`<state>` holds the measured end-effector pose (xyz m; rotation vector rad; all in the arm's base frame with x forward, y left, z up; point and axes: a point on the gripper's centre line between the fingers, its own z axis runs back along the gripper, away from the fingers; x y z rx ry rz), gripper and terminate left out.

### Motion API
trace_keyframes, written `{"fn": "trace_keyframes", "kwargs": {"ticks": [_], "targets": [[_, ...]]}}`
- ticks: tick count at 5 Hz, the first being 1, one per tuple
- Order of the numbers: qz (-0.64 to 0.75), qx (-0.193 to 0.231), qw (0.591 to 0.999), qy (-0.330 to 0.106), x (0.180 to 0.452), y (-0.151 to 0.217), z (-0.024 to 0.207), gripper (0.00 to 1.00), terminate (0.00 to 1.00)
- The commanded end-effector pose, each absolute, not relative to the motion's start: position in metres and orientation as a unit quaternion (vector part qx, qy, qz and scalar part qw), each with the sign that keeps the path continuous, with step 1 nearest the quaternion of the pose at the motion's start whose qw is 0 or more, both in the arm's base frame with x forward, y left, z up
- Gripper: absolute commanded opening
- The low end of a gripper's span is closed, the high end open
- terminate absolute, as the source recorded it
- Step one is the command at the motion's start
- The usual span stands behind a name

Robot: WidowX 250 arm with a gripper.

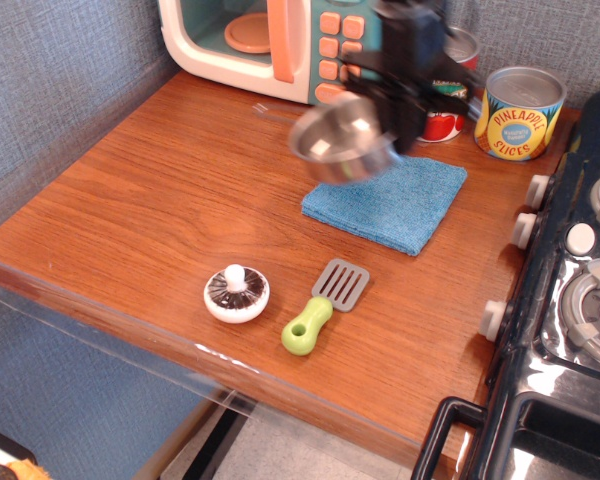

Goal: Move the pan down to the left of the drain cover

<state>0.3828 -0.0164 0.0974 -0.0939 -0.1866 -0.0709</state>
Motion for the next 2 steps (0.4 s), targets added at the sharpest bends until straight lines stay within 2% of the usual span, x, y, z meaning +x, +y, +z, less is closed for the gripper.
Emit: {"fn": "trace_keyframes", "kwargs": {"ticks": [1,2], "targets": [[-0.018,-0.033,0.996,-0.079,0.322,0.057,0.095,0.0,0.0],[-0.029,-0.025,0.998,-0.049,0.297,0.07,0.074,0.0,0.0]]}}
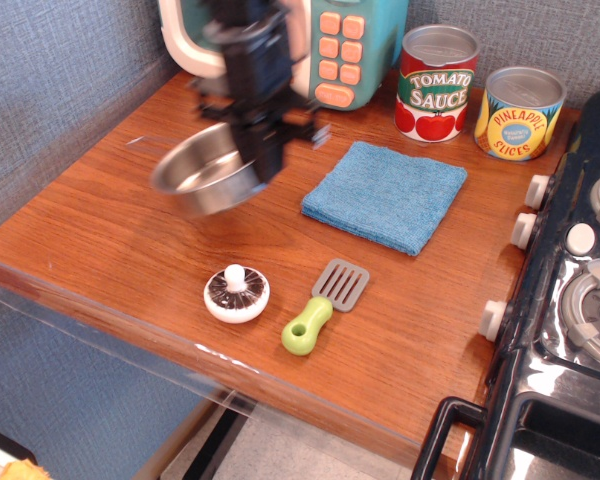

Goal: Move the pan down to the left of the drain cover

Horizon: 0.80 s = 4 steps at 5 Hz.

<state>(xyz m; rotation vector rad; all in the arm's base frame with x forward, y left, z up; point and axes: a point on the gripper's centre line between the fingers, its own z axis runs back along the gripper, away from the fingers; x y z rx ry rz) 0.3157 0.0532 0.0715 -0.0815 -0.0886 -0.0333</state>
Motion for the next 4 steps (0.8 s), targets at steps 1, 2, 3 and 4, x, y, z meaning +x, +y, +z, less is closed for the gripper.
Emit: {"fn": "trace_keyframes", "kwargs": {"ticks": [1,2,3,4], "targets": [[-0.03,-0.016,0.999,-0.03,0.285,0.076,0.063,0.0,0.0],[-0.019,-0.014,1.0,-0.02,0.276,0.084,0.06,0.0,0.0],[0.003,-0.011,1.0,-0.011,0.267,0.096,0.059,0.0,0.0],[0.028,-0.018,0.999,-0.009,0.26,0.105,0.054,0.0,0.0]]}}
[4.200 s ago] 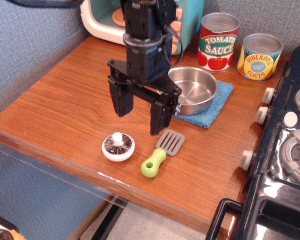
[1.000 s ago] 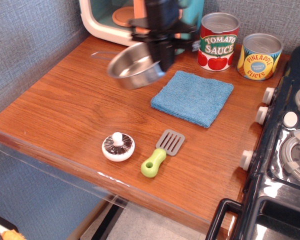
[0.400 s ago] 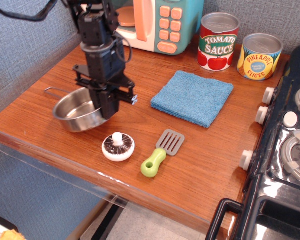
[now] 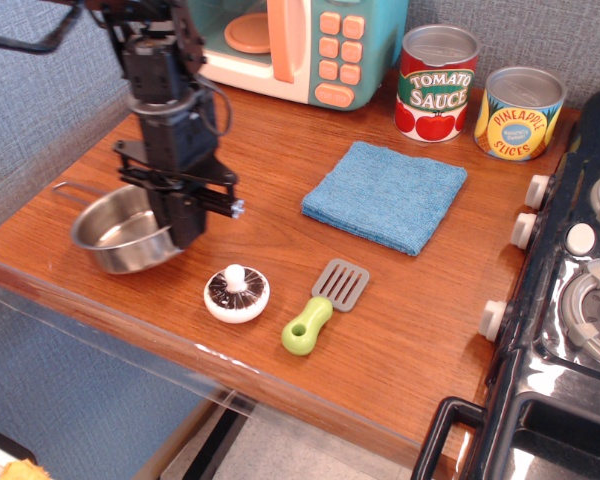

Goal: Move the pan down to the left of the drain cover

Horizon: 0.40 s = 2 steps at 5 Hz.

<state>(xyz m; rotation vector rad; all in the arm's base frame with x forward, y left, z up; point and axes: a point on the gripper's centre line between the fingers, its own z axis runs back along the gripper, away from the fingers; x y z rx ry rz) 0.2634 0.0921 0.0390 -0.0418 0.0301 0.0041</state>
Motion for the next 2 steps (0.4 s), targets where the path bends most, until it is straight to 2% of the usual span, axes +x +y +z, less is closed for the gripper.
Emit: {"fn": "trace_keyframes", "kwargs": {"ticks": [1,2], "targets": [[0.003,-0.014,1.0,-0.001,0.262,0.096,0.055,1.0,0.0],[-0.02,-0.019,1.0,-0.005,0.264,0.085,0.057,1.0,0.0]]}}
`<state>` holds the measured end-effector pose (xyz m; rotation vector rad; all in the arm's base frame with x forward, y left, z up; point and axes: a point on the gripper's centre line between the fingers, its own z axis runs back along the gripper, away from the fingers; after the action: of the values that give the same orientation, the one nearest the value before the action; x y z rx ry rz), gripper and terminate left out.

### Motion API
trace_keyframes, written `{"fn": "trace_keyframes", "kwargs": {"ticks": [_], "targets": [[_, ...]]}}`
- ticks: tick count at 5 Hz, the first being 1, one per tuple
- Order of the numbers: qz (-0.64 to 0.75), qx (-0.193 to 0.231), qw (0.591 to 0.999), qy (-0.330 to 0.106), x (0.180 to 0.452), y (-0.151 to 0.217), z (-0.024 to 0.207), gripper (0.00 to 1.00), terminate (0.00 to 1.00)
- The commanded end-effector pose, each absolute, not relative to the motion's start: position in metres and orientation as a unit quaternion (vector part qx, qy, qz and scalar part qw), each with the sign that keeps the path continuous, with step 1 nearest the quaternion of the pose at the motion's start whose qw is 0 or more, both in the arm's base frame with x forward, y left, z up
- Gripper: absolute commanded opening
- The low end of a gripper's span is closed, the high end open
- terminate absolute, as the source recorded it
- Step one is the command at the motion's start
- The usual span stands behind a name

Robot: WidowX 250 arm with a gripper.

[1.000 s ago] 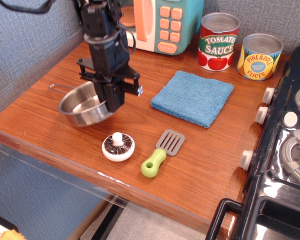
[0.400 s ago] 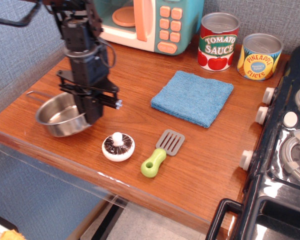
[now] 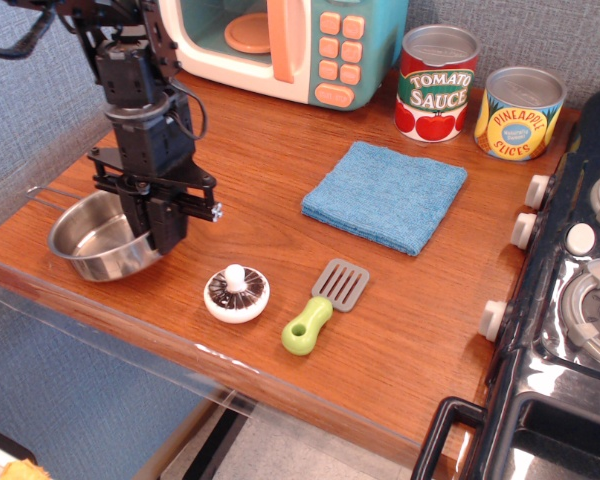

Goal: Move the pan down to the left of the drain cover

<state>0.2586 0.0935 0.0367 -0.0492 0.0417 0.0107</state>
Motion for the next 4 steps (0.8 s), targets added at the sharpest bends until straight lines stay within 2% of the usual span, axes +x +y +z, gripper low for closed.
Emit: {"fn": "trace_keyframes", "kwargs": {"ticks": [1,3,4], "targets": [[-0.037,-0.016,0.999,-0.021,0.264,0.073,0.071,1.0,0.0],[-0.055,-0.022,0.996,-0.07,0.258,0.052,0.105,1.0,0.0],[-0.058,-0.015,0.996,-0.068,0.26,0.048,0.103,1.0,0.0]]}}
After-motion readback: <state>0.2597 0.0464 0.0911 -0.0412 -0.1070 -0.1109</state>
